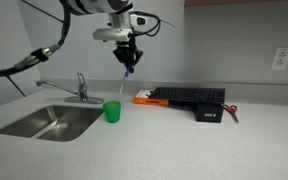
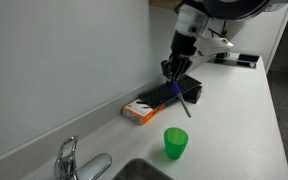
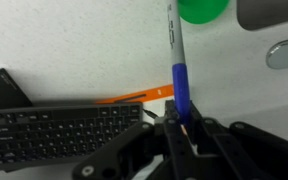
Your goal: Take then pen out of the cup and put it on the counter
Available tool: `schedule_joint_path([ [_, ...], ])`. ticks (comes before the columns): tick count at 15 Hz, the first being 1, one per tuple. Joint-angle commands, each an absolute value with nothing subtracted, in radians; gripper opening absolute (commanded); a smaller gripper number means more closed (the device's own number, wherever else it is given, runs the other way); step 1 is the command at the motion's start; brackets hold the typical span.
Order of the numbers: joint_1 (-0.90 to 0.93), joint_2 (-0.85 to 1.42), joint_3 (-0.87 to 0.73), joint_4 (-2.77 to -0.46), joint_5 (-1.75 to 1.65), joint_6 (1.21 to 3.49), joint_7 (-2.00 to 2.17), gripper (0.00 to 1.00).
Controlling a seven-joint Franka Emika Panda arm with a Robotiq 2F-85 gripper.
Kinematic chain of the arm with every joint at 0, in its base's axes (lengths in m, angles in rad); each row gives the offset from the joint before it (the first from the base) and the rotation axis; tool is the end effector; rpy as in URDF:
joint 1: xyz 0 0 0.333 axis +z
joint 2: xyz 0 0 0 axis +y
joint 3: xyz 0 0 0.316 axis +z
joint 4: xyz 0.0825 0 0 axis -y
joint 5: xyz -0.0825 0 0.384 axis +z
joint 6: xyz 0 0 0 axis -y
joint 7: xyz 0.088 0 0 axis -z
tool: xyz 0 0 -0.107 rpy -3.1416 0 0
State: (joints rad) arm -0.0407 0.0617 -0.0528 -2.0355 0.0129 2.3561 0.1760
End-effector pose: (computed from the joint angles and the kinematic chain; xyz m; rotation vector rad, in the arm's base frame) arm 0.5852 -0.0543 0.4409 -3.0682 0.4275 -0.4026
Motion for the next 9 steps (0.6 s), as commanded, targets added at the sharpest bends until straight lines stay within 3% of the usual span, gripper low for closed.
schedule_joint_path([
  [1, -0.069, 0.184, -0.089, -1.97, -0.03, 2.251, 0.202, 0.03],
  [9, -0.062, 0.456, -0.122, -1.83, -0.029, 2.186, 0.241, 0.03],
])
